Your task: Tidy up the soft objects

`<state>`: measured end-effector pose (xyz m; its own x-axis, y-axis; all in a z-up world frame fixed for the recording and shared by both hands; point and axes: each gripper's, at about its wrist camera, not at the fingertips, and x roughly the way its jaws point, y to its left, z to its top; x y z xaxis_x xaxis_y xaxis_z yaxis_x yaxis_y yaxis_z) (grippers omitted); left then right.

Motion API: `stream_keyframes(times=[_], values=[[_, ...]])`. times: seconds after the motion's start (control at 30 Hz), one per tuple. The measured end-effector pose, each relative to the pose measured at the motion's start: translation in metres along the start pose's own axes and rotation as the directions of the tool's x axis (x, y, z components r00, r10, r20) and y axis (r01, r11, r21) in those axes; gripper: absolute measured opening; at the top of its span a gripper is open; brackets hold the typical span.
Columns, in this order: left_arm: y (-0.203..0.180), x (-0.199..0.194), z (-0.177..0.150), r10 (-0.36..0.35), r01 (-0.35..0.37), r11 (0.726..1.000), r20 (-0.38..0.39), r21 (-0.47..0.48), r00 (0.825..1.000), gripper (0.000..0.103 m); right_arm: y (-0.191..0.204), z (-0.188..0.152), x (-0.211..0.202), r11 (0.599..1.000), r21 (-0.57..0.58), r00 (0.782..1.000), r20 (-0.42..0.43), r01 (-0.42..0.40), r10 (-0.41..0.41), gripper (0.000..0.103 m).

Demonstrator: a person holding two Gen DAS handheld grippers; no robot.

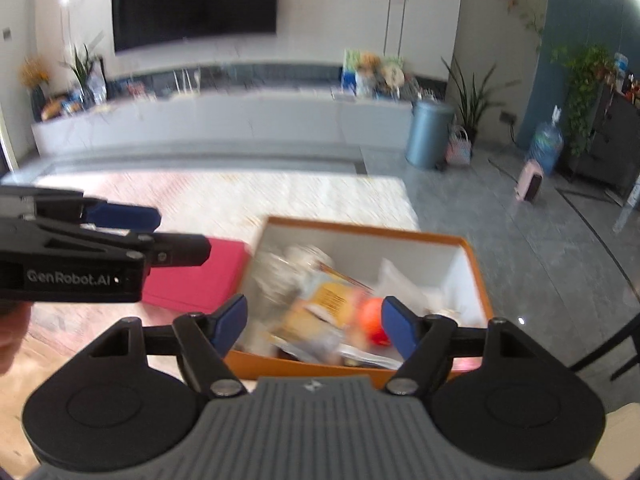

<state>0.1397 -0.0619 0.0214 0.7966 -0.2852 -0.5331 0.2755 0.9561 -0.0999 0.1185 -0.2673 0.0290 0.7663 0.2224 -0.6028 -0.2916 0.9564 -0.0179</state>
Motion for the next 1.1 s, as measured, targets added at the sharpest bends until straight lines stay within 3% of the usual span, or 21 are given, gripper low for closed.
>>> stream_keyframes(times=[0.2,0.37,0.6,0.7,0.8,0.93,1.1], values=[[0.023,-0.046,-0.031,0.129,-0.128,0.992,0.111,-0.022,0.985,0.07,0.049,-0.023,-0.023,0.999,0.042,0.991,0.133,0.026,-0.032,0.082],[0.033,-0.065,-0.059,0.23,-0.23,0.973,0.139,-0.021,0.963,0.065,0.086,-0.053,-0.031,0.997,0.038,0.978,0.195,0.072,-0.079,0.083],[0.036,-0.075,-0.104,0.363,-0.354,0.932,0.179,-0.08,0.915,0.064,0.11,-0.087,-0.035,0.982,0.106,0.955,0.237,0.158,-0.179,0.089],[0.041,-0.074,-0.114,0.327,-0.307,0.942,0.171,-0.135,0.93,0.064,0.116,-0.101,-0.036,0.973,0.117,0.937,0.269,0.198,-0.223,0.093],[0.044,-0.072,-0.127,0.28,-0.26,0.957,0.167,-0.13,0.945,0.066,0.116,-0.114,-0.034,0.969,0.129,0.921,0.306,0.211,-0.242,0.097],[0.04,-0.059,-0.139,0.277,-0.269,0.959,0.103,-0.086,0.955,0.07,0.107,-0.128,-0.02,0.961,0.195,0.934,0.263,0.194,-0.242,0.097],[0.04,-0.052,-0.147,0.277,-0.272,0.957,0.047,-0.104,0.96,0.076,0.092,-0.133,-0.004,0.95,0.262,0.953,0.201,0.168,-0.224,0.097]])
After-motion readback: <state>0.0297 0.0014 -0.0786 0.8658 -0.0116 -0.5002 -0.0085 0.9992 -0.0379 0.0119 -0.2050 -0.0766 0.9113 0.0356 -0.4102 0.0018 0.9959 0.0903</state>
